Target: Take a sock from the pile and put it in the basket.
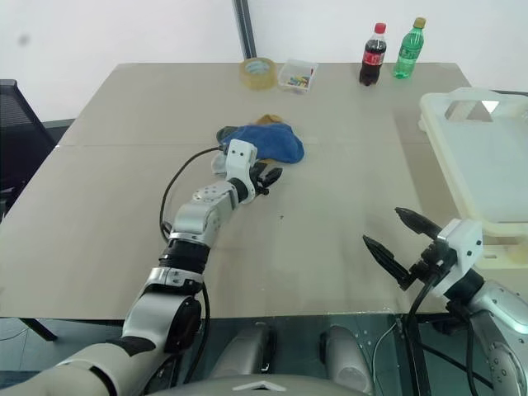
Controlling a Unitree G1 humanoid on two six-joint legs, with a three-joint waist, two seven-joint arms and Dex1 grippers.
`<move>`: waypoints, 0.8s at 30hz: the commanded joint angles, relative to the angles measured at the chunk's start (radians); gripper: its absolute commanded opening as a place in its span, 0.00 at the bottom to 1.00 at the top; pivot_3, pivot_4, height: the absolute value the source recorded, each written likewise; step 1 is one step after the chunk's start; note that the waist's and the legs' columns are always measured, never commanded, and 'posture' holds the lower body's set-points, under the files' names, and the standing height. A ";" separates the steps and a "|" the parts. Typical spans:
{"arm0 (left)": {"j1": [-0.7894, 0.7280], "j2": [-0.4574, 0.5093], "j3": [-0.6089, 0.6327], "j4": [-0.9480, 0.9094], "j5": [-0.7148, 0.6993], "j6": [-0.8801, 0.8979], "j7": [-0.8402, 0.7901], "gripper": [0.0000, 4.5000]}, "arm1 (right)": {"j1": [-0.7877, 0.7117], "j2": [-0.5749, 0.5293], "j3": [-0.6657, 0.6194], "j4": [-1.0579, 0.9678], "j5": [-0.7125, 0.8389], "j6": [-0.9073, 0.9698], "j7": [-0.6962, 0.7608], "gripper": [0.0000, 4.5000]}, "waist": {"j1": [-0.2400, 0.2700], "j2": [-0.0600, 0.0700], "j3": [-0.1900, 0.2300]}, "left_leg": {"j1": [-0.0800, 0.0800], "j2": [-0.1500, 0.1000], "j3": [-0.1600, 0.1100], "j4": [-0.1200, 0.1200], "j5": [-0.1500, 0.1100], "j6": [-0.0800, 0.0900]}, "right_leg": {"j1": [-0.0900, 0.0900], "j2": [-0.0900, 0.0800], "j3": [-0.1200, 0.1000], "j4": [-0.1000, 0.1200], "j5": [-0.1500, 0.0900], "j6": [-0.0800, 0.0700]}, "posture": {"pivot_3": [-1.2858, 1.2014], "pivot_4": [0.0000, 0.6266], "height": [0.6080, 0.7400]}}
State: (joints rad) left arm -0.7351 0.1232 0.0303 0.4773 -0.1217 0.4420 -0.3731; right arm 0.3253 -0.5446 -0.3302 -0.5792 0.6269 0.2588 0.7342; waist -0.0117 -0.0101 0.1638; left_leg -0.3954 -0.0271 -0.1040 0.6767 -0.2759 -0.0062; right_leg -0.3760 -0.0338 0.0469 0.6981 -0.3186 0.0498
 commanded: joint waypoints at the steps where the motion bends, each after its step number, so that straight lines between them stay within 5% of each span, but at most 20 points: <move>1: -0.050 -0.009 0.011 0.032 -0.009 -0.055 0.009 0.56 | 0.001 0.001 -0.007 -0.021 -0.002 -0.013 -0.007 1.00 | 0.000 0.000 0.000 | 0.000 0.000 0.000 0.000 0.000 -0.001 | 0.000 0.000 0.000 0.000 0.000 0.000 | 0.52 0.24 1.00; 24: -0.119 -0.030 0.049 0.140 -0.051 -0.074 0.039 0.56 | 0.001 0.012 -0.005 -0.024 -0.012 -0.016 -0.021 1.00 | -0.001 0.000 0.000 | -0.001 -0.001 0.000 0.000 0.000 0.000 | 0.000 0.000 0.000 0.000 0.000 0.000 | 0.52 0.24 1.00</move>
State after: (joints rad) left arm -0.8241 0.0950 0.0600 0.6184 -0.1605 0.3832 -0.3494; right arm 0.3337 -0.5297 -0.3218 -0.5791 0.6052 0.2576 0.7145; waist -0.0123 -0.0102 0.1639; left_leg -0.3961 -0.0279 -0.1042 0.6767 -0.2755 -0.0067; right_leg -0.3764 -0.0340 0.0470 0.6982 -0.3186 0.0499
